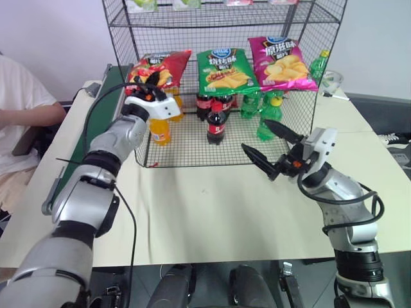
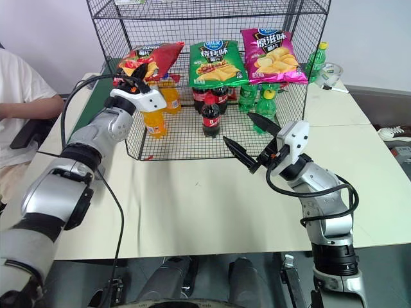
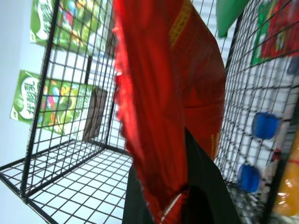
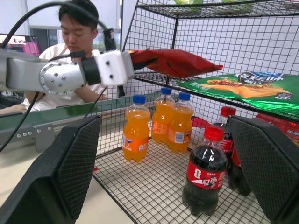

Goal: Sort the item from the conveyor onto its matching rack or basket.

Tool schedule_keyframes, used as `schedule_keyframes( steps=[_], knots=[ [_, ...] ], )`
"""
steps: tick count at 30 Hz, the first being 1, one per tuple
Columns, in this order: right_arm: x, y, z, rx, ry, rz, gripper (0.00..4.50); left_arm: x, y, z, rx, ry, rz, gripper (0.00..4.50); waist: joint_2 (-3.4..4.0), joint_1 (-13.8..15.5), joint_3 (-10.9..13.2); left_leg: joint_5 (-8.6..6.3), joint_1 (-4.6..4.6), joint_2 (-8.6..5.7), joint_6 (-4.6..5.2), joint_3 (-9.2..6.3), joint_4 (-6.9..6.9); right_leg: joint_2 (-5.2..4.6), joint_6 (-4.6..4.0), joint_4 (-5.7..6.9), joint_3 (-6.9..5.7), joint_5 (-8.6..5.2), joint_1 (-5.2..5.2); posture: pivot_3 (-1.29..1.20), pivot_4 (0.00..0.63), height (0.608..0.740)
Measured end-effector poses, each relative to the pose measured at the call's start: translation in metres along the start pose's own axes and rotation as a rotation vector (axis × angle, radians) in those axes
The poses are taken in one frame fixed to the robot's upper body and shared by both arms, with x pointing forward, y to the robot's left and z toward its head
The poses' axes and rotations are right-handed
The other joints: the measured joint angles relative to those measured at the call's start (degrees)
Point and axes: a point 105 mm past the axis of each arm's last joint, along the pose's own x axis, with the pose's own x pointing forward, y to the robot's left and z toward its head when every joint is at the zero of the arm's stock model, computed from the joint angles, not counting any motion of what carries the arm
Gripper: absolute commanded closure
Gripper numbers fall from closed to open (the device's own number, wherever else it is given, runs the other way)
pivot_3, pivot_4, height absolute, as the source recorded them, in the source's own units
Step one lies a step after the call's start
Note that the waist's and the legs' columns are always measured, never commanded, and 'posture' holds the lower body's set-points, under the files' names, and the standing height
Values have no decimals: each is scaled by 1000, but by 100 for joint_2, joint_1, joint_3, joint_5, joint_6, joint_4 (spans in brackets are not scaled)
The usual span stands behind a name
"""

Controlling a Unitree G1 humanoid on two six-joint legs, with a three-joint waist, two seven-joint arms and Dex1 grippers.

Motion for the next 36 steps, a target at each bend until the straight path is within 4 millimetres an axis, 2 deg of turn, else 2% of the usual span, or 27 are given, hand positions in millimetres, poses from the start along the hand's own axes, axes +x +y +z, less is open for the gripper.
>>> schedule_keyframes(
  steps=[6, 7, 9, 13, 15, 16, 24, 32, 36],
  knots=[
    [-1, -1, -1, 4, 17, 0, 0, 5, -2, 1, -34, 37, -12, 4430, -1, 3, 0, 0, 0, 0, 0, 0, 3, 0, 0, 1, 0, 0, 1, 0, 150, 740],
    [-1, -2, -1, 3, 17, -6, 0, 5, -1, 0, -39, 41, -10, 4195, -1, 3, 0, 0, 0, 0, 0, 0, 3, 0, 0, 1, 0, 0, 1, 0, 150, 740],
    [-1, -4, -1, -7, 18, -25, 0, 6, -1, -1, -56, 51, -9, 3666, -1, 1, 0, 0, 0, 0, 0, 0, 2, 0, 0, 2, 0, 0, 0, 0, 150, 740],
    [1, -10, 4, -51, 6, -56, 0, 6, 0, -1, -71, 55, -5, 1774, -1, 1, 0, 2, 0, 0, -2, 0, 2, 0, 0, 3, 0, 0, 0, 0, 150, 740],
    [2, -11, 4, -60, 2, -62, 0, 9, 6, 0, -80, 52, 13, 673, -1, 15, 0, 2, 1, -1, -2, 0, 6, 0, 0, 4, 0, 0, 3, 0, 150, 740],
    [2, -11, 4, -60, 1, -64, 0, 10, 8, 1, -82, 50, 21, 376, -2, 20, -1, 2, 1, -1, -2, 0, 9, 0, 0, 4, 0, 0, 5, 0, 150, 740],
    [2, -11, 3, -59, 3, -63, 0, 4, 10, 4, -119, -8, 11, 376, -1, 17, -2, 2, 2, -1, -3, 0, 11, -1, 0, 6, 2, 1, 5, 0, 150, 740],
    [0, -11, -1, -47, 14, -62, 0, -36, -2, 23, -180, -129, -56, 376, 2, -5, -3, 3, 1, 0, -5, 0, 10, -1, -2, 9, 8, 1, 0, 0, 150, 740],
    [1, -11, -4, -39, 20, -54, 0, -60, 8, 28, -238, -135, -52, 376, 3, -44, -3, 4, 1, 1, -6, 0, 5, -2, -3, 7, 12, 1, -2, 0, 150, 740]
  ],
)
